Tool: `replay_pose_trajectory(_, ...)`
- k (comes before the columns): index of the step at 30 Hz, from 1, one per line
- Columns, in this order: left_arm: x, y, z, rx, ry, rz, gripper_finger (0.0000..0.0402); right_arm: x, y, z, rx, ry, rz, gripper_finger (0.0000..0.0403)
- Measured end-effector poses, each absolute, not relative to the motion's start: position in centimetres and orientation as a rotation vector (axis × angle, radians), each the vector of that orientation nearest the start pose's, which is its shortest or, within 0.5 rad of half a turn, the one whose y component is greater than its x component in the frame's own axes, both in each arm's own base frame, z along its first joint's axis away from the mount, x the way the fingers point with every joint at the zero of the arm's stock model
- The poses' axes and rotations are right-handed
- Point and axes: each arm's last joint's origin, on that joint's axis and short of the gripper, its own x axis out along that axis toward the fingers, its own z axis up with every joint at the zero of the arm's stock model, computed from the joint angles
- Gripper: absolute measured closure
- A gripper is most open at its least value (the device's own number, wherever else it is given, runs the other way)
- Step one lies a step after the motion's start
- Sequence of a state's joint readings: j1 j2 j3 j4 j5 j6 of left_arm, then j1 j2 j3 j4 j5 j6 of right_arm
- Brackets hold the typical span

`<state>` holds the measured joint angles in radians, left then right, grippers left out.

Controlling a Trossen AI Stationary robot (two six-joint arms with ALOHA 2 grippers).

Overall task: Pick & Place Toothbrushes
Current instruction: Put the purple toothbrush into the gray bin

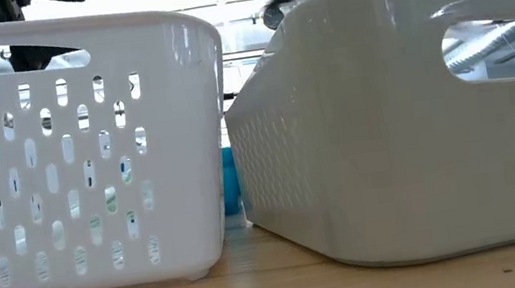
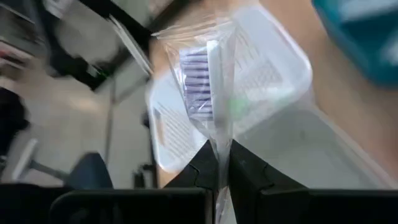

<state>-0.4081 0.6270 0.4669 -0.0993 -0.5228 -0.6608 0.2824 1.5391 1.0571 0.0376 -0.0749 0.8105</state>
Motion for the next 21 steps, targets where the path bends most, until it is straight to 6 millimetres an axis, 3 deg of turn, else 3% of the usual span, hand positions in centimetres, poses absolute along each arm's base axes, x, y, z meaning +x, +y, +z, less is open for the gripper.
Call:
replay_pose_trajectory(6, 13.1, -4.3, 25.3, -0.546, 0.155, 0.161, 0.0131, 33.5, 10.5, 24.3, 0.807, 0.647, 0.078, 0.0392)
replay_pose_trajectory(21, 12.9, -4.4, 25.2, -0.564, 0.169, 0.103, 0.0131, 34.0, 11.1, 21.6, 0.967, 0.782, -0.014, 0.0383)
